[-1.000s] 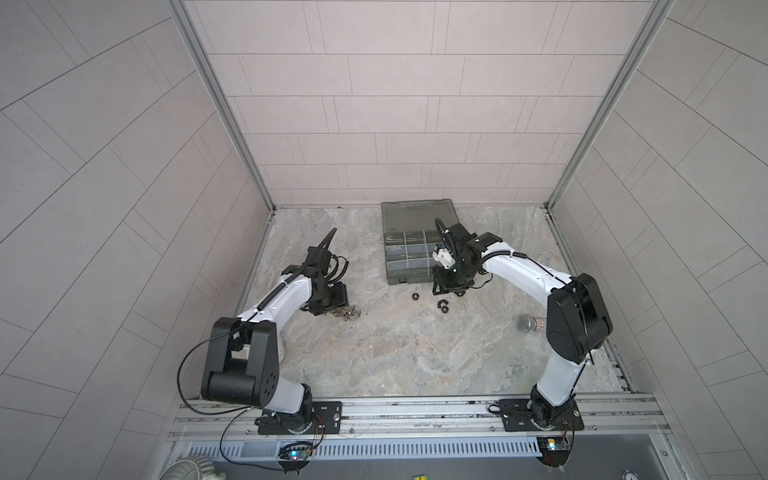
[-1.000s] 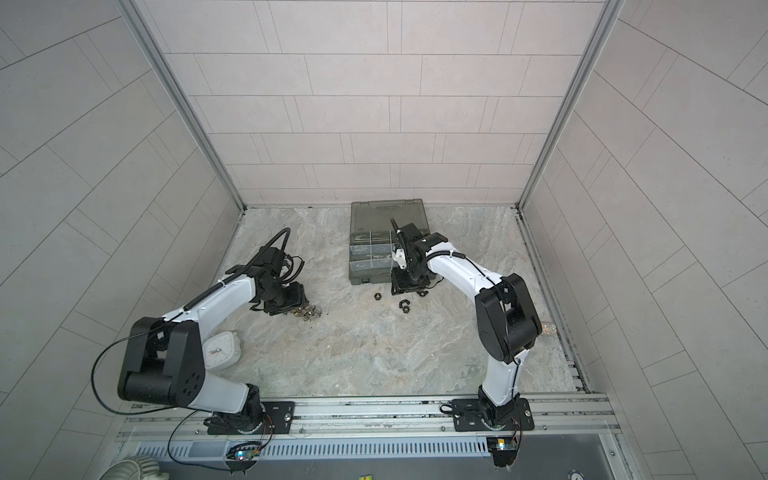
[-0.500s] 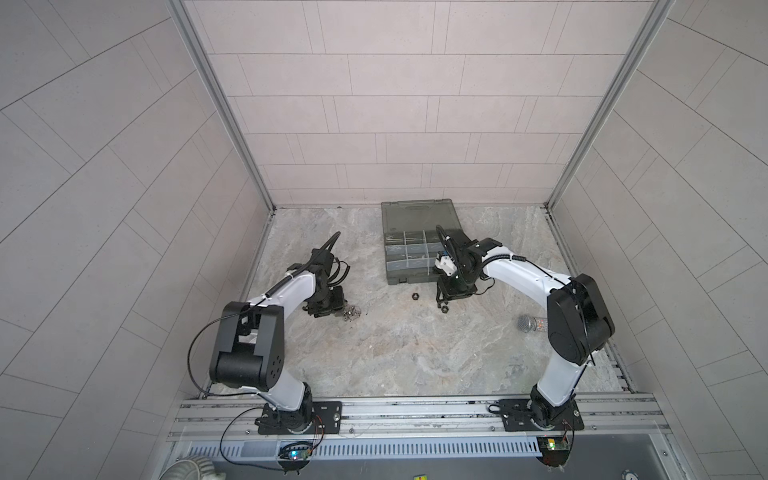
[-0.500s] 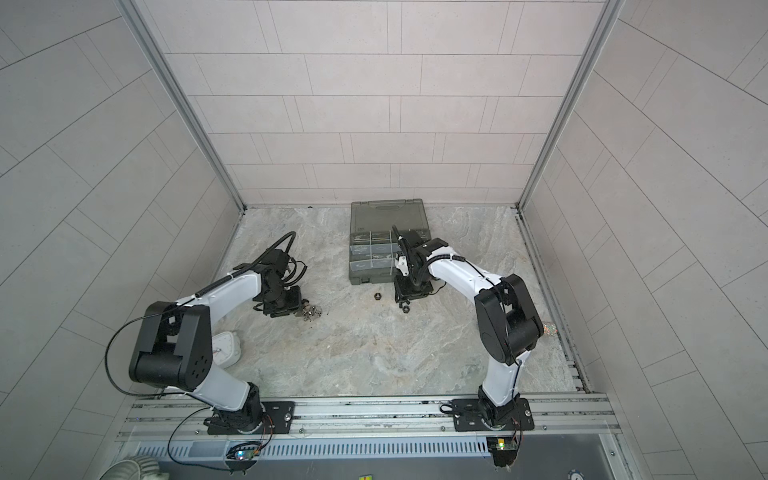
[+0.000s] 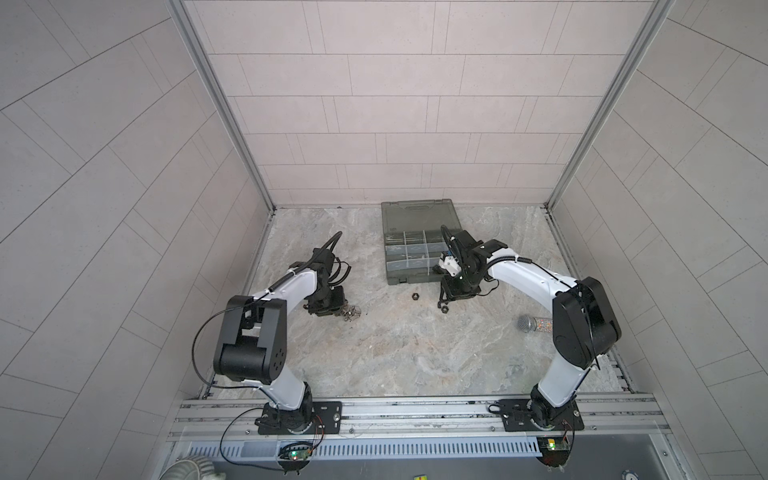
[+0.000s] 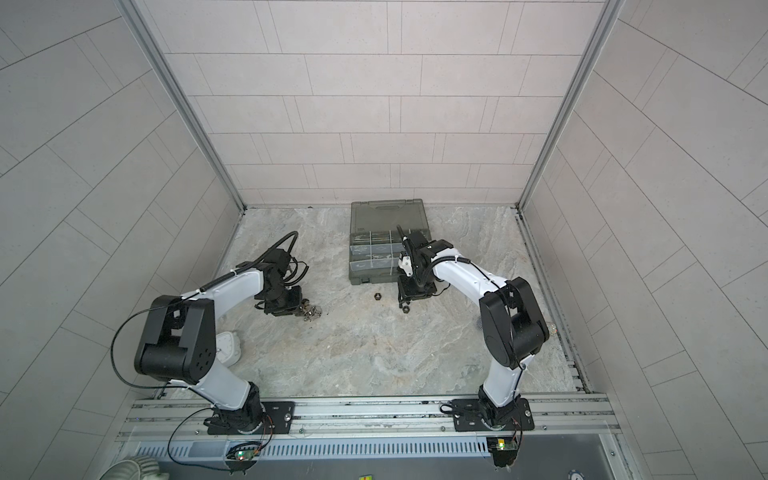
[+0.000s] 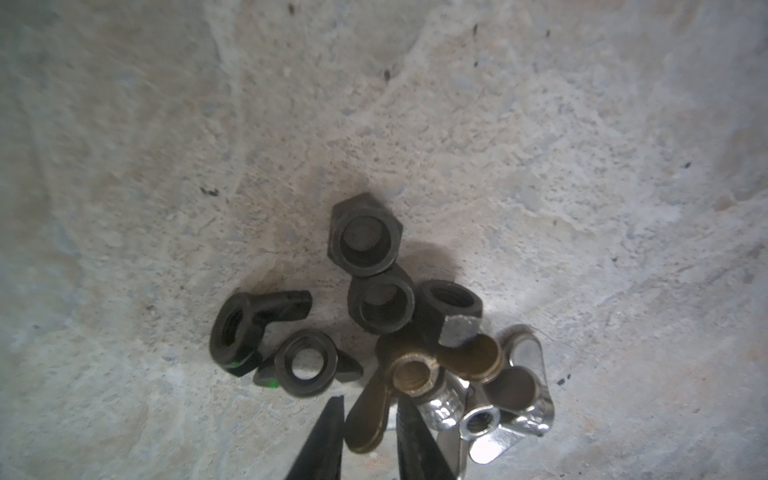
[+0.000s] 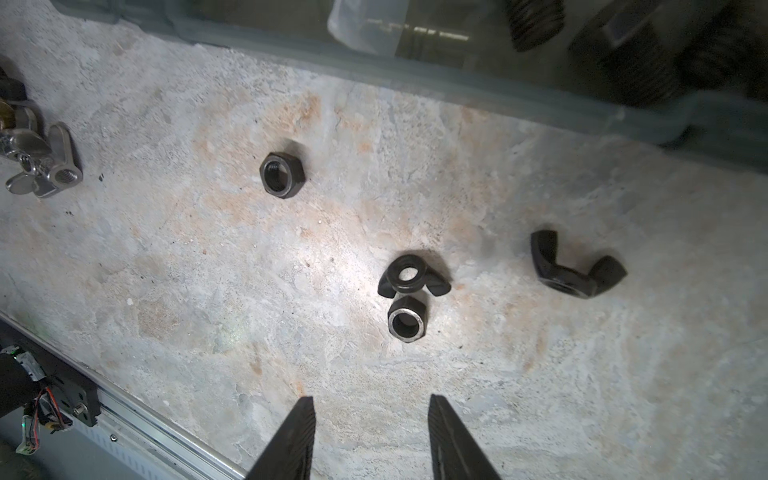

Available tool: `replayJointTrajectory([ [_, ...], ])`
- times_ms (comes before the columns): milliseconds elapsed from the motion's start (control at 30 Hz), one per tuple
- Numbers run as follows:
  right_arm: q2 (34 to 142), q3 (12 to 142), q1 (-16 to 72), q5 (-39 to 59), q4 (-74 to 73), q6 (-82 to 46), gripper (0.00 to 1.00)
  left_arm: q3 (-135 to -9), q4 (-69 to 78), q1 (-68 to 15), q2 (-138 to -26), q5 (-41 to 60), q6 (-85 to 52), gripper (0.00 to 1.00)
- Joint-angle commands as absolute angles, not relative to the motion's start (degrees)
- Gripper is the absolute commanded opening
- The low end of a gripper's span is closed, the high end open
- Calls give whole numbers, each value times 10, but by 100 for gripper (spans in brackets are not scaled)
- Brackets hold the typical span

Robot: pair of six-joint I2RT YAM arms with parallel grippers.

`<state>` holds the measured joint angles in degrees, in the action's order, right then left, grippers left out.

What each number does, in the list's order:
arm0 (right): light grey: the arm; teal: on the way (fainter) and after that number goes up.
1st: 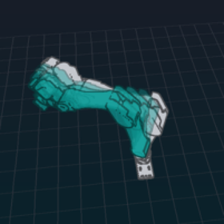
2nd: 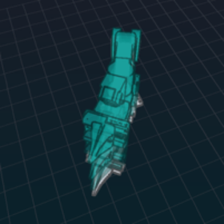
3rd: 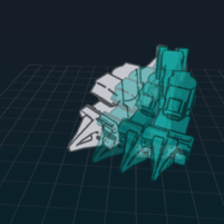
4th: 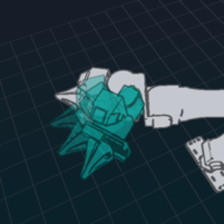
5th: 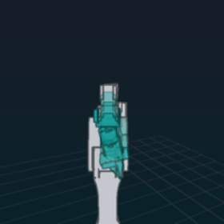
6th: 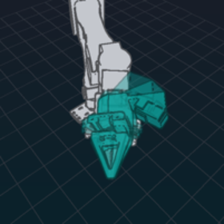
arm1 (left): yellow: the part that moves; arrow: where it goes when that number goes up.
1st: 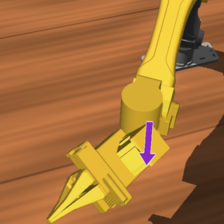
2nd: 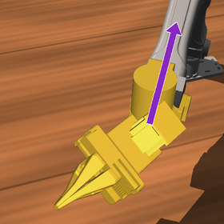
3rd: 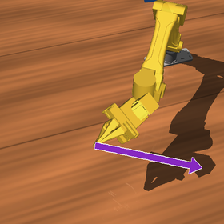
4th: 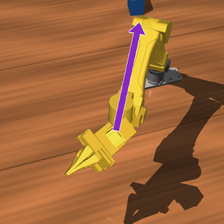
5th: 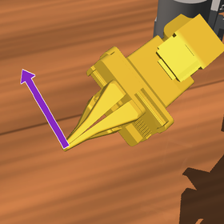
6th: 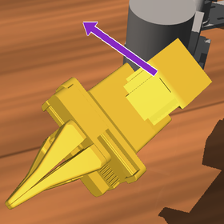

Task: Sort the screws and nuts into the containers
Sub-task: 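Lower the left gripper and grasp the brass wing nut in the cluster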

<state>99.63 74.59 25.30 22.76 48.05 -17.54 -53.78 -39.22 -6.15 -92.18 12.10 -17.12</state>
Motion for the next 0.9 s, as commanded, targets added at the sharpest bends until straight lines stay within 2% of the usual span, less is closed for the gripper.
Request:
replayJointTrajectory([
  [0, 971, 738, 250, 228, 485, -166, 46, -544, -396, -63, -923, 129, -171, 25],
  [867, 914, 704, 234, 240, 498, -158, 48, -588, -419, -97, -946, 141, -154, 2],
])
